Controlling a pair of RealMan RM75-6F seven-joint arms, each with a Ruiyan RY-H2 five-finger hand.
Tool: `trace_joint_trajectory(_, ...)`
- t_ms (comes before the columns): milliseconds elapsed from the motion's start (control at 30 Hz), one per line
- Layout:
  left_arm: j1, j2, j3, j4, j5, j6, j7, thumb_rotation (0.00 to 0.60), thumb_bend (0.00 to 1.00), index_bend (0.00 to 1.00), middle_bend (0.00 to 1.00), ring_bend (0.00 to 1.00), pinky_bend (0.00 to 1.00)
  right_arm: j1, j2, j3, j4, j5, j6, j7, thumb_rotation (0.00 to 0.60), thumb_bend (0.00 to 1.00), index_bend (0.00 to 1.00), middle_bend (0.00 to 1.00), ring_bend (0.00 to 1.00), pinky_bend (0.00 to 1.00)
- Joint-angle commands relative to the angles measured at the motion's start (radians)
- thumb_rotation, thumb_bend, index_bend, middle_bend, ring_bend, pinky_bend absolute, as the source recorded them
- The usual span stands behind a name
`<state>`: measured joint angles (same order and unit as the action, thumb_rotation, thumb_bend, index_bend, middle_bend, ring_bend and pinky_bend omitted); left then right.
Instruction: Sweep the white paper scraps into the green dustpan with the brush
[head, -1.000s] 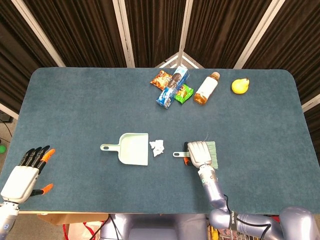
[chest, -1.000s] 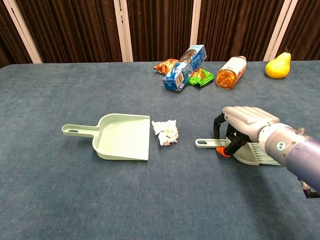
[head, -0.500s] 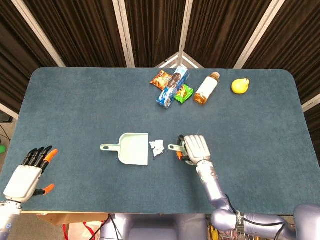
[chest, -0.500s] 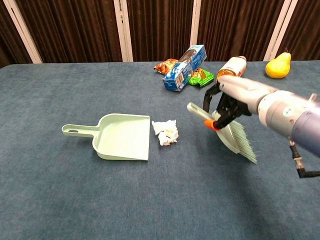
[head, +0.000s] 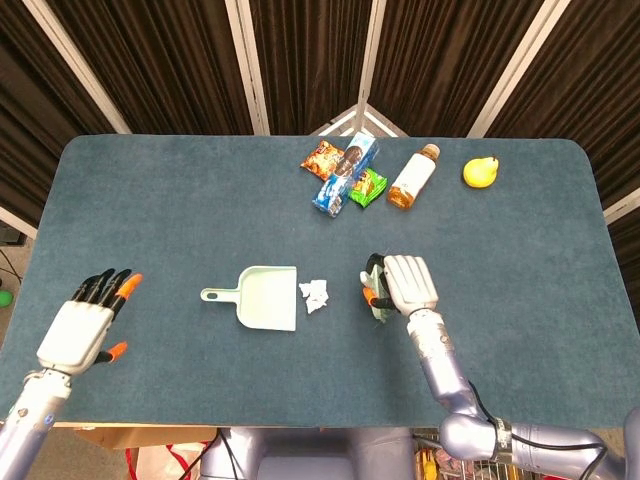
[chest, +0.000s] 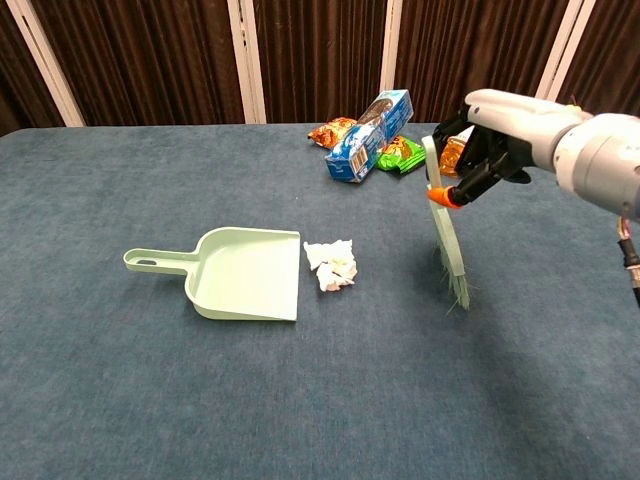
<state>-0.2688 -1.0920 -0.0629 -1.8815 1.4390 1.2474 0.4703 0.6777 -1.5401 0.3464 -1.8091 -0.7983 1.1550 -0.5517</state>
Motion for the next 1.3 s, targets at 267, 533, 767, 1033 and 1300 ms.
trace_joint_trajectory(267, -0.218, -0.177, -0.155, -0.022, -0.297, -0.097, 0.343, 0.6, 0.25, 0.26, 0.58, 0.56, 0.63, 0.009, 0.044, -0.006, -0.028, 0.015, 0.013, 0.018, 0.6, 0.51, 0.8, 0.93, 0.98, 0.89)
trace_joint_trajectory(533, -0.363, -0.307, -0.175, -0.01, -0.573, -0.103, 0.582, 0.6, 0.33, 0.38, 0.85, 0.81, 0.87, 0.021, 0.067, -0.007, -0.042, 0.028, 0.03, 0.016, 0.6, 0.51, 0.8, 0.93, 0.98, 0.89)
trace_joint_trajectory(767, -0.442, -0.391, -0.171, 0.016, -0.75, -0.038, 0.677, 0.6, 0.36, 0.43, 1.0, 0.99, 1.0, 0.026, 0.081, -0.017, -0.046, 0.034, 0.037, 0.021, 0.6, 0.51, 0.8, 0.93, 0.98, 0.89)
trace_joint_trajectory(1033, -0.501, -0.462, -0.172, 0.078, -0.862, 0.001, 0.685, 0.6, 0.4, 0.41, 1.0, 1.0, 1.0, 0.035, 0.088, -0.025, -0.048, 0.036, 0.043, 0.027, 0.6, 0.51, 0.8, 0.93, 0.98, 0.89)
trace_joint_trajectory(1300, -0.537, -0.497, -0.159, 0.123, -0.927, 0.026, 0.685, 0.6, 0.41, 0.38, 1.0, 1.0, 1.0, 0.038, 0.088, -0.036, -0.044, 0.041, 0.051, 0.034, 0.6, 0.51, 0.8, 0.93, 0.98, 0.89)
